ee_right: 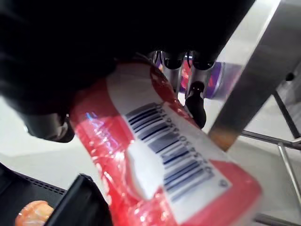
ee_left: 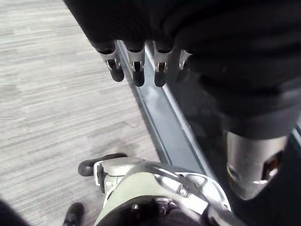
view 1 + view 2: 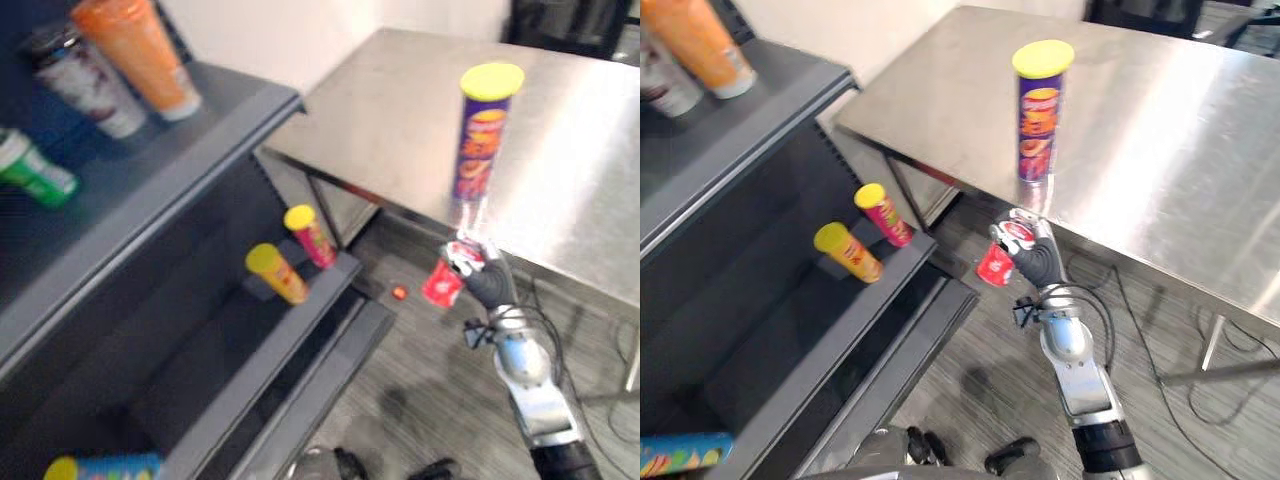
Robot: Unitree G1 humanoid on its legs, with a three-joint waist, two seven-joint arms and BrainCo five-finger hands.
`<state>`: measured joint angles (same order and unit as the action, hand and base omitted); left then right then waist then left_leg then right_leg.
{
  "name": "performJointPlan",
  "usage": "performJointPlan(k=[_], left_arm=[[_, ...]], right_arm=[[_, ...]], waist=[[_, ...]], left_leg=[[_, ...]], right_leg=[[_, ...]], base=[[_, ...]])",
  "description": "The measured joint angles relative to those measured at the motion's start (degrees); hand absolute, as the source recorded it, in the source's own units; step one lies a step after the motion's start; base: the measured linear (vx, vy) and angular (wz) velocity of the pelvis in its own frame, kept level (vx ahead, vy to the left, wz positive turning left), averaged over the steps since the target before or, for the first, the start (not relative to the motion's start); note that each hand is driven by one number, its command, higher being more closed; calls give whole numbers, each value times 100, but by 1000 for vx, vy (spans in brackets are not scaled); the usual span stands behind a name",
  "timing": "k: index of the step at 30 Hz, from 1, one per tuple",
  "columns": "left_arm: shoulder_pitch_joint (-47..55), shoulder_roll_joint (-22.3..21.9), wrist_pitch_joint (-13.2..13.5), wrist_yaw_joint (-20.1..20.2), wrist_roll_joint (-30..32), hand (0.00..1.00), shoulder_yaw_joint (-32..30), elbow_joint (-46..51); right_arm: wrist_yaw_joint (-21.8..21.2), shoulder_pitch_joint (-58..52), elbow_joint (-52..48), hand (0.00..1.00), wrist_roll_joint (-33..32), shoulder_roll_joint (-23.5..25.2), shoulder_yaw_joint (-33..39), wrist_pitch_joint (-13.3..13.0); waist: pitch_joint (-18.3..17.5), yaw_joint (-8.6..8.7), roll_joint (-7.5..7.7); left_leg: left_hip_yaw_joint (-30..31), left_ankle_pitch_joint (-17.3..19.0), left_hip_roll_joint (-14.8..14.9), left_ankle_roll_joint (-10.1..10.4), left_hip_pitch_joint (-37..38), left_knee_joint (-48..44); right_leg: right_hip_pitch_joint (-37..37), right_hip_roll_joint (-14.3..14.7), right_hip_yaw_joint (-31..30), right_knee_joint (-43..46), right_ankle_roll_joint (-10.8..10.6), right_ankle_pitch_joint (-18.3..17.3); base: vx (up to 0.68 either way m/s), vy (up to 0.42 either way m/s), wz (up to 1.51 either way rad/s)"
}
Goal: Put the gum and the chips on the shelf.
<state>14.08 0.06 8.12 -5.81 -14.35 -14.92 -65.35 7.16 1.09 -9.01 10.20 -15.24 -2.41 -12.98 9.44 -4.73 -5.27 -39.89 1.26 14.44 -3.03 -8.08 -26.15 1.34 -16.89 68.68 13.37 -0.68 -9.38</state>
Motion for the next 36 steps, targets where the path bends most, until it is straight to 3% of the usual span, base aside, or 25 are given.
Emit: performJointPlan(k=[4, 8, 10, 12, 14, 16, 18, 20, 21, 22, 23, 24, 25, 26, 27, 28, 29, 30, 32, 33, 34, 35, 36], left_arm=[[1, 69, -6, 109, 206, 0, 83, -58], [-35, 198, -122, 146, 576, 0, 524, -84], [-158, 275, -124, 169, 725, 0, 779, -186], [-186, 360, -116, 177, 792, 0, 917, -186], [-189, 427, -115, 174, 783, 0, 1026, -181], [-225, 506, -115, 186, 774, 0, 1076, -181], [-236, 559, -118, 197, 770, 0, 1106, -183], [-237, 653, -118, 194, 652, 0, 1152, -188], [-255, 699, -116, 195, 537, 0, 1175, -165], [-263, 713, -116, 189, 463, 0, 1175, -69], [-265, 711, -118, 171, 346, 0, 1169, 34], [-264, 703, -98, 139, 264, 0, 1175, 124], [-281, 731, -68, 127, 119, 0, 1146, 159], [-322, 803, -66, 124, 73, 0, 1058, 162], [-368, 900, -76, 78, -73, 0, 987, 187], [-318, 838, -80, 47, -100, 0, 991, 168], [-362, 888, -115, 4, -102, 0, 949, 129], [-358, 895, -106, -3, -71, 0, 903, 207], [-353, 865, -59, 5, -57, 0, 762, 239], [-332, 779, -57, 30, -59, 0, 574, 273], [-323, 733, -90, 48, -67, 0, 483, 260], [-284, 575, -126, 75, -68, 0, 420, 250], [-225, 502, -114, 126, -60, 0, 345, 255]], right_arm=[[-18, -386, -89, 100, 2, 65, 213, 14], [-13, -641, -433, 100, 122, 295, 373, 18], [19, -702, -431, 100, 127, 404, 549, 36], [84, -846, -422, 100, 167, 520, 510, 70], [95, -919, -423, 100, 250, 517, 380, 70], [86, -1000, -422, 100, 256, 518, 370, 83], [47, -1056, -415, 100, 256, 507, 418, 111], [20, -1177, -373, 100, 225, 502, 459, 150], [11, -1235, -355, 100, 224, 508, 487, 157], [7, -1272, -351, 100, 220, 512, 510, 165], [-5, -1308, -350, 100, 218, 539, 564, 171], [-2, -1388, -361, 100, 185, 659, 721, 173], [-1, -1515, -364, 100, 42, 848, 906, 185], [2, -1635, -372, 100, 5, 1013, 968, 172], [4, -1822, -670, 100, -72, 1157, 1162, 124], [1, -1956, -873, 100, -152, 1065, 1232, 104], [-22, -2046, -949, 100, -171, 1141, 1378, 126], [-21, -2294, -950, 100, -181, 1222, 1513, 231], [-6, -2548, -977, 100, -234, 1311, 1614, 262], [-25, -2589, -1046, 100, -364, 1345, 1664, 266], [-47, -2586, -1111, 100, -419, 1341, 1658, 264], [-121, -2551, -1216, 100, -539, 1335, 1675, 259], [-210, -2542, -1310, 100, -625, 1358, 1645, 256]], waist=[[-40, 152, 8], [-107, 308, -96], [-92, 319, -67], [-58, 339, 19], [-33, 357, 90], [0, 359, 195], [52, 384, 274], [115, 452, 368], [184, 492, 385], [244, 525, 410], [314, 569, 360], [370, 635, 286], [366, 754, 377], [260, 789, 587], [420, 860, 656], [430, 840, 366], [686, 776, 452], [689, 859, 542], [672, 995, 562], [604, 1001, 690], [595, 986, 694], [618, 914, 561], [618, 912, 560]], left_leg=[[-188, -1, -393, 2, -26, 778], [183, -198, -1013, 13, 9, 2582], [395, -220, -1157, -30, 12, 2808], [438, -187, -1326, -160, 195, 2795], [426, -127, -1403, -229, 322, 2796], [439, 112, -1477, -125, 337, 2762], [441, 229, -1515, -164, 318, 2626], [569, 477, -1509, -241, 309, 2166], [734, 600, -1475, -294, 310, 1825], [861, 693, -1419, -328, 302, 1601], [1070, 699, -1348, -289, 257, 1462], [1417, 687, -1300, -261, 195, 1498], [1644, 697, -1460, -46, 276, 1903], [1745, 790, -1697, 20, 282, 1788], [2068, 1288, -1452, -195, -193, -460], [2463, 1852, -1097, 85, -30, -502], [2776, 2270, -1286, 212, 8, -752], [3040, 2295, -1413, 201, -123, -846], [3375, 2264, -1424, 260, -393, -831], [3446, 2207, -1366, 361, -583, -825], [3443, 2150, -1299, 440, -651, -836], [3573, 2024, -1133, 562, -834, -832], [3683, 1859, -1015, 609, -901, -706]], right_leg=[[218, -156, 822, 60, -48, 31], [-9, -183, 1418, 328, -93, 64], [-41, -397, 1434, 676, -39, 24], [78, -741, 1236, 1054, -23, 15], [135, -867, 1148, 1210, -23, 13], [131, -1063, 1089, 1451, -31, -85], [167, -1273, 1086, 1682, -16, -118], [256, -1731, 721, 2384, -86, -32], [145, -1984, -26, 2930, 3, 173], [-177, -2030, -954, 3265, 231, 399], [-613, -1772, -2137, 3400, 229, 315], [-968, -1092, -3581, 3207, -6, 109], [-1123, -569, -4563, 2691, -43, 8], [-1225, -587, -4939, 2308, -32, 2], [-1341, -533, -5691, 1953, -33, -36], [-1364, -214, -6002, 1846, -109, -134], [-1326, -105, -7059, 1690, -443, -343], [-1329, -94, -7453, 1695, -646, -404], [-1353, -86, -7266, 1842, -960, -397], [-1355, -51, -6969, 1723, -900, -492], [-1297, -56, -6854, 1593, -1022, -685], [-1305, 23, -6619, 1544, -1191, -707], [-1306, 95, -6408, 1570, -1148, -723]], base=[[-72, 112, 120], [-101, 122, 90], [-116, 106, 47], [-80, 86, 16], [-92, 79, -17], [-102, 55, -20], [-128, 37, 1], [-90, 49, 32], [-45, 71, 55], [-45, 79, 70], [-53, 62, 97], [-64, 26, 132], [-48, 25, 132], [-6, 32, 136], [-2, 41, 88], [-88, 81, 85], [-156, 48, 84], [-128, 1, 112], [19, -251, 154], [103, -447, 125], [70, -435, 77], [94, -374, 64], [42, -204, 66]])
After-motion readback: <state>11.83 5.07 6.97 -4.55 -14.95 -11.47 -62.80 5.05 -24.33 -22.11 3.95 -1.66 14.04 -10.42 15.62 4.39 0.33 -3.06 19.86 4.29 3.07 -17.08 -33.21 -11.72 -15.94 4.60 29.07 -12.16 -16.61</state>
